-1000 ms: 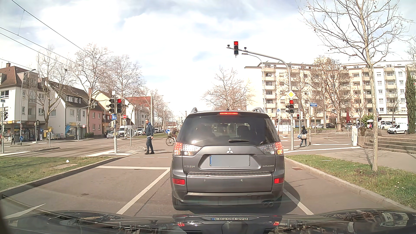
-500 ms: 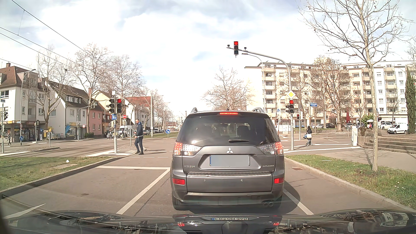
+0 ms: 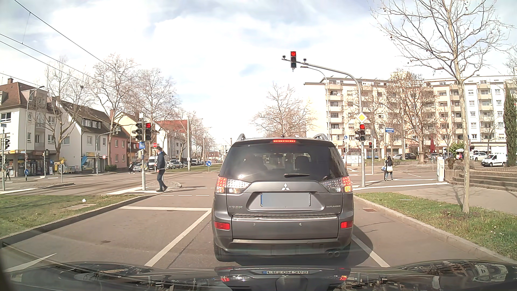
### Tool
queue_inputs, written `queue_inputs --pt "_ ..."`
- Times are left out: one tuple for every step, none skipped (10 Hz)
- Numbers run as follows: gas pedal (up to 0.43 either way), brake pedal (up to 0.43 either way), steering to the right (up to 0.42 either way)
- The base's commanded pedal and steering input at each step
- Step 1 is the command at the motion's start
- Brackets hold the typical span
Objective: Follow the waypoints while adhering to traffic rules and regulations
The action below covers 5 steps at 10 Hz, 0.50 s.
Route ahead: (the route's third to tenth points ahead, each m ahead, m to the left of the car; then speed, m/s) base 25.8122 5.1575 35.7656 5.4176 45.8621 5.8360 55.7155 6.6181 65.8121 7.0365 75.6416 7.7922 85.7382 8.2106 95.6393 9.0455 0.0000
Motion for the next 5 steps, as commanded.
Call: queue_inputs --pt "0.0 0.305 0.0" --pt "0.0 0.305 0.0" --pt "0.0 0.305 0.0" --pt "0.0 0.305 0.0" --pt "0.0 0.305 0.0"
